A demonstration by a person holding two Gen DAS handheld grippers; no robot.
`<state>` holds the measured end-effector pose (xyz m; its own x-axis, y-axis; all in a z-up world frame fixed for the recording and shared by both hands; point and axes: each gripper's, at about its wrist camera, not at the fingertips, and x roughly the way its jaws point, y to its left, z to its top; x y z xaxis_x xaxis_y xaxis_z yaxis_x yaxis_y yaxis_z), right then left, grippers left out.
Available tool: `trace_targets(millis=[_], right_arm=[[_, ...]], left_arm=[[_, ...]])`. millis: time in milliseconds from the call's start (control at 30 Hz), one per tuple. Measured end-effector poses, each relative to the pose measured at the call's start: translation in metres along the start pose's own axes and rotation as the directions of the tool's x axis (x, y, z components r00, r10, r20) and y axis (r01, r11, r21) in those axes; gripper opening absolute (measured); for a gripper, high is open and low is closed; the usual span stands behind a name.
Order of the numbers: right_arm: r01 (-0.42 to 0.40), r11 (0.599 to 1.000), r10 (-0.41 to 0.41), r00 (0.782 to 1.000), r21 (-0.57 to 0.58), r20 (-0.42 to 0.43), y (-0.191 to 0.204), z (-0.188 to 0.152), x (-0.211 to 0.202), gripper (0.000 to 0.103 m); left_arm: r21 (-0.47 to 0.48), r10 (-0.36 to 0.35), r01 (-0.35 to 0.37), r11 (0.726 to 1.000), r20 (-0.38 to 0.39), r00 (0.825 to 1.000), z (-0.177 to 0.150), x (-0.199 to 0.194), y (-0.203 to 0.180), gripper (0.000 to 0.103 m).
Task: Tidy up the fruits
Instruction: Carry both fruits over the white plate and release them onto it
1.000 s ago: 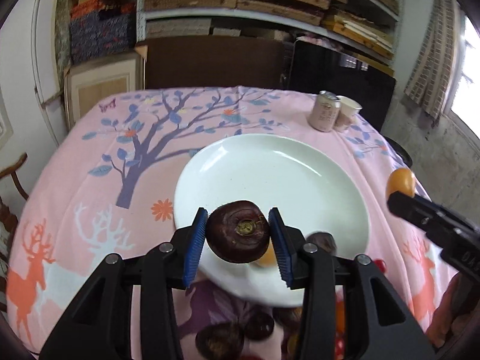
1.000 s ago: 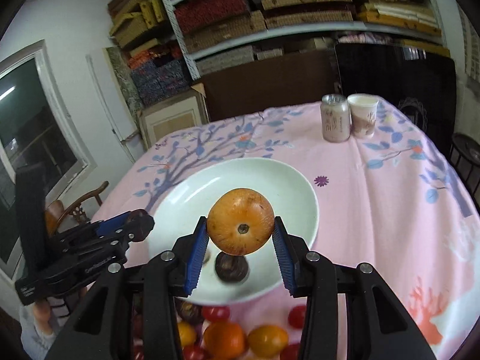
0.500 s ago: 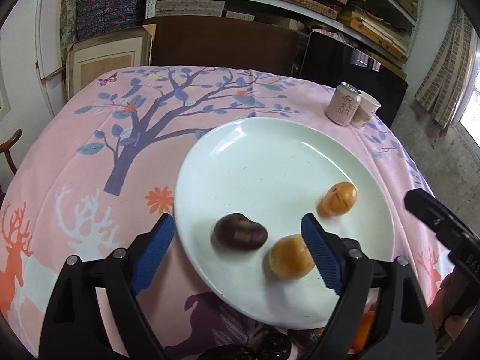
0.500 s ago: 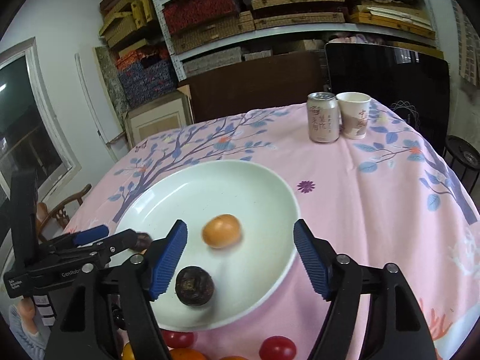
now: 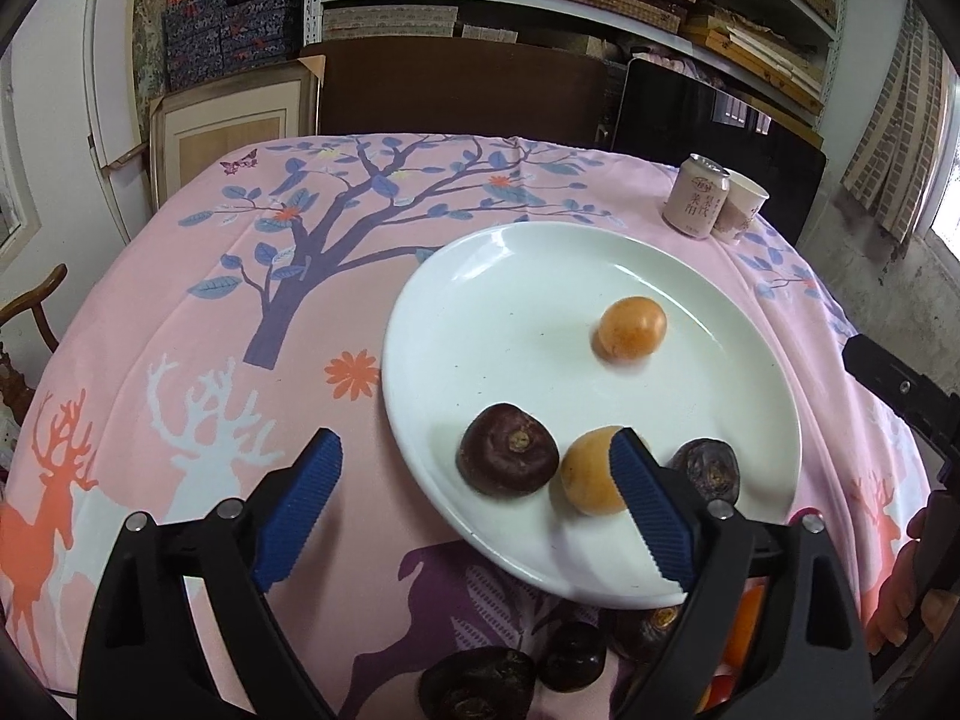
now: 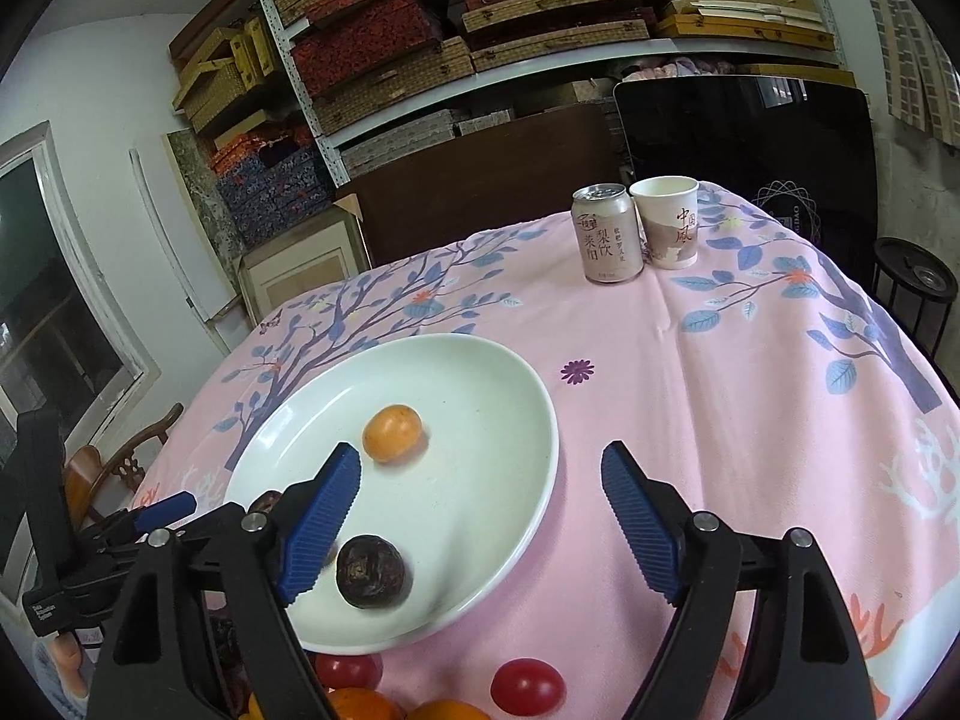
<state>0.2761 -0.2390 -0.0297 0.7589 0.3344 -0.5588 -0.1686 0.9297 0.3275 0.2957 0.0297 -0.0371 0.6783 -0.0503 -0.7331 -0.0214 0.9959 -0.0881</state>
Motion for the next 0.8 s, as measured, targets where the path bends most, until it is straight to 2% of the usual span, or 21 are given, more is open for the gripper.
trace_targets(millis=[233,333,433,633,800], right_arm=[[0.011,1.0,-0.012,0.999,0.017,0.032,-0.006,-0.011,-0.01,0.084],[0.044,0.999,-0.045,0.998,0.018,0.054,-0.01,-0.023,-0.028,0.084],[0.044,0.998,-0.049,0.994,0.046,0.101,-0.017,-0.034,-0.053,0.089],[0.035,0.994,-0.051,0.987,0.103,0.154,-0.034,-0.068,-0.098,0.093],[0.015,0.993,-0.033,0.988,0.118,0.153,-0.036,-0.085,-0.111,0.096]], left_arm=[[-0.022,0.016,-0.016,1.0,0.009,1.0,-0.021,-0.021,0.014,0.089],[-0.045,0.008,-0.008,0.999,0.011,1.0,-0.045,-0.041,0.026,0.09],[-0.056,-0.013,0.013,0.998,0.006,1.0,-0.073,-0.057,0.032,0.091],[-0.031,-0.071,0.07,0.997,-0.018,0.997,-0.115,-0.077,0.03,0.091],[0.027,-0.036,0.037,0.999,-0.025,0.999,-0.122,-0.075,0.016,0.091]])
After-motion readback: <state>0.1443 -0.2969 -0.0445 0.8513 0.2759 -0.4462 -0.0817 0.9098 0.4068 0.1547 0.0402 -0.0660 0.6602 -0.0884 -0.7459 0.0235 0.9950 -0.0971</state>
